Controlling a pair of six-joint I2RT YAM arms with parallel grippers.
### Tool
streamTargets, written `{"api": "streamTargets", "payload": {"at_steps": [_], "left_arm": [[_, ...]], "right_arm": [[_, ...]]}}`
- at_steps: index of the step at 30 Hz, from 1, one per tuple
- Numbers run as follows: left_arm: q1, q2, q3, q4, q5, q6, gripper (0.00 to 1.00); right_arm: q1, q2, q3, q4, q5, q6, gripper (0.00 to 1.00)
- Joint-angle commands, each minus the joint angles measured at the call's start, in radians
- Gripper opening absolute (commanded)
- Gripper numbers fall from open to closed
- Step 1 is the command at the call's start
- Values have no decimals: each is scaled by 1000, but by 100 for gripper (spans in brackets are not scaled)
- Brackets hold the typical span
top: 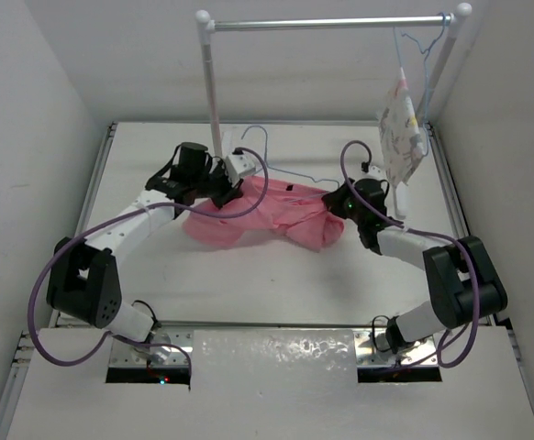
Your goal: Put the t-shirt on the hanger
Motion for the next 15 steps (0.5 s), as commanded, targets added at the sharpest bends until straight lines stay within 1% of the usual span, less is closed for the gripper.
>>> {"api": "streamTargets", "payload": {"at_steps": [1, 2, 3, 5, 9, 12, 14, 15], "left_arm": [[31, -69, -35, 26, -62, 195, 0], [31, -70, -70, 60, -87, 215, 0], [31, -73, -88, 77, -116, 235, 0], [31, -82, -121, 133, -158, 266, 0], [29, -76, -138, 183, -305, 273, 0], [29, -89, -170, 218, -353, 336, 0], [28, -93, -178, 207, -356, 406, 0], [28, -99, -181, 195, -344, 471, 0]], "right_arm": [[-121, -12, -23, -59, -36, -34, 0], [-137, -15, -20, -62, -41, -42, 0], [-149, -15, -15, -63, -83, -50, 0], [-175, -20, 6, -104, -91, -82, 0], [-191, -49, 66, -235, -45, -188, 0], [-183, -51, 141, -360, 50, -298, 0], [-174, -40, 186, -463, 134, -373, 0], [-163, -35, 215, -494, 172, -407, 0]]}}
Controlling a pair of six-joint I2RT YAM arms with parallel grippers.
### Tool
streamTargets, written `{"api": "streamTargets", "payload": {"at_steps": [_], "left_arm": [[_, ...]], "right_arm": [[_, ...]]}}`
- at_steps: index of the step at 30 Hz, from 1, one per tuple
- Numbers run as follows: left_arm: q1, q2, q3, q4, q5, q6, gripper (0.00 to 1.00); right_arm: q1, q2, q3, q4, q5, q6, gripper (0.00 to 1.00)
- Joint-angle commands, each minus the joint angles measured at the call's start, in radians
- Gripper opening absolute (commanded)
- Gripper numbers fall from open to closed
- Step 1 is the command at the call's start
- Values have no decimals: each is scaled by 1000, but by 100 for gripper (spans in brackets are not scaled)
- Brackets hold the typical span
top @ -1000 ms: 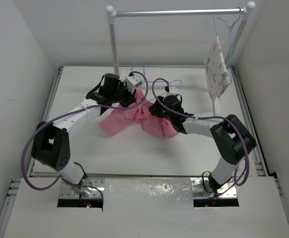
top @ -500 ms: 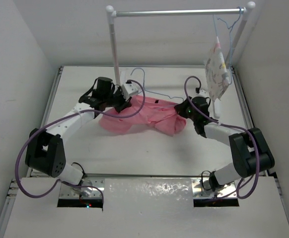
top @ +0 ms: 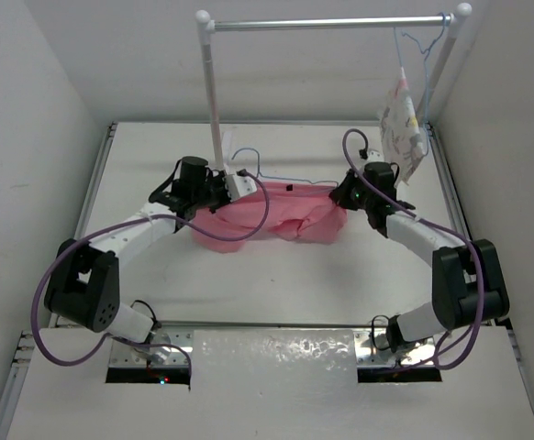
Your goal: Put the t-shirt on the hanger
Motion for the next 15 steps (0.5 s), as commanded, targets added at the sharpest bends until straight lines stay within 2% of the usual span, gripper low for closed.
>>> {"api": "streamTargets", "payload": {"at_steps": [1, 6, 9, 12, 15], "left_arm": [[42, -78, -13, -4, -157, 178, 0], [42, -69, 31, -167, -82, 331, 0], [44, -66, 88, -247, -7, 299, 0], [45, -55, 146, -316, 81, 264, 0], [45, -41, 174, -316, 89, 244, 0]], "right_arm": [[-43, -12, 73, -234, 409, -191, 0], [-4, -13, 122, -278, 569, -254, 0], [49, 26, 175, -307, 658, -332, 0], [53, 53, 178, -292, 533, -323, 0], [45, 37, 156, -256, 496, -323, 0]]}}
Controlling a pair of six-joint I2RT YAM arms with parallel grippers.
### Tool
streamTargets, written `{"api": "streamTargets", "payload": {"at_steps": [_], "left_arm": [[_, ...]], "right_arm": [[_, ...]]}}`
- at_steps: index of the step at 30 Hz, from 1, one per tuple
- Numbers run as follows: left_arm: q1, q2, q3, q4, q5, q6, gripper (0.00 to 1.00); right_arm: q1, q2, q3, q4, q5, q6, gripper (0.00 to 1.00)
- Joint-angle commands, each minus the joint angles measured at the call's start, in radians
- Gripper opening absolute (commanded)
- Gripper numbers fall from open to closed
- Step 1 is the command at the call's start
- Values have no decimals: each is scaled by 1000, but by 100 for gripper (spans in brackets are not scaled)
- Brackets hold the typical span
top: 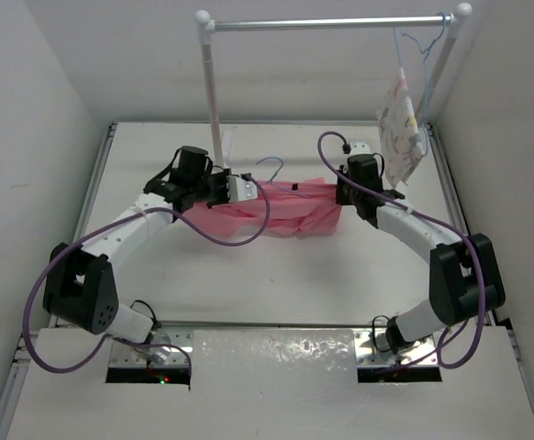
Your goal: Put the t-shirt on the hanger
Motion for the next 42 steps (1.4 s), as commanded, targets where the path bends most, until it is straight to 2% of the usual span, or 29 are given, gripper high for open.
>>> {"api": "streamTargets", "payload": {"at_steps": [1, 5, 13, 15, 18, 20, 22, 23, 26, 29, 32, 35, 36, 37, 39, 42], "left_arm": [[49, -26, 39, -65, -35, 0, 0], [49, -7, -7, -27, -154, 38, 0], [50, 43, -19, 10, -227, 35, 0], [47, 50, -18, 9, -233, 32, 0], [41, 63, -18, 18, -247, 26, 0], [34, 73, 5, 48, -247, -30, 0], [32, 89, 29, 62, -212, -114, 0], [32, 91, 49, 61, -152, -142, 0], [31, 70, 51, 35, -4, -152, 0], [14, 57, 56, 6, 78, -170, 0], [9, 44, 53, -5, 159, -193, 0], [4, 39, 53, -8, 216, -213, 0], [4, 39, 54, -8, 227, -218, 0], [4, 37, 54, -8, 244, -222, 0], [3, 37, 56, -5, 259, -239, 0], [3, 47, 57, 6, 272, -254, 0]], "right_arm": [[-67, -9, -8, -36, 186, -65, 0], [-146, -19, -25, -33, 122, -48, 0], [-147, -42, -25, -58, 215, -94, 0], [-130, -62, -39, -24, 227, -112, 0], [-37, -64, -25, -12, 313, -170, 0], [8, -49, 4, -20, 326, -215, 0], [40, -49, 13, -7, 234, -223, 0], [47, -58, 12, 17, 139, -218, 0], [50, -91, -7, 100, -8, -215, 0], [63, -113, -5, 137, -168, -250, 0], [70, -124, 1, 131, -298, -312, 8], [68, -124, 4, 105, -388, -327, 27], [68, -127, 4, 99, -398, -327, 36], [70, -130, 2, 88, -424, -356, 57], [70, -150, -2, 85, -454, -370, 71], [70, -170, -24, 102, -578, -388, 72]]}}
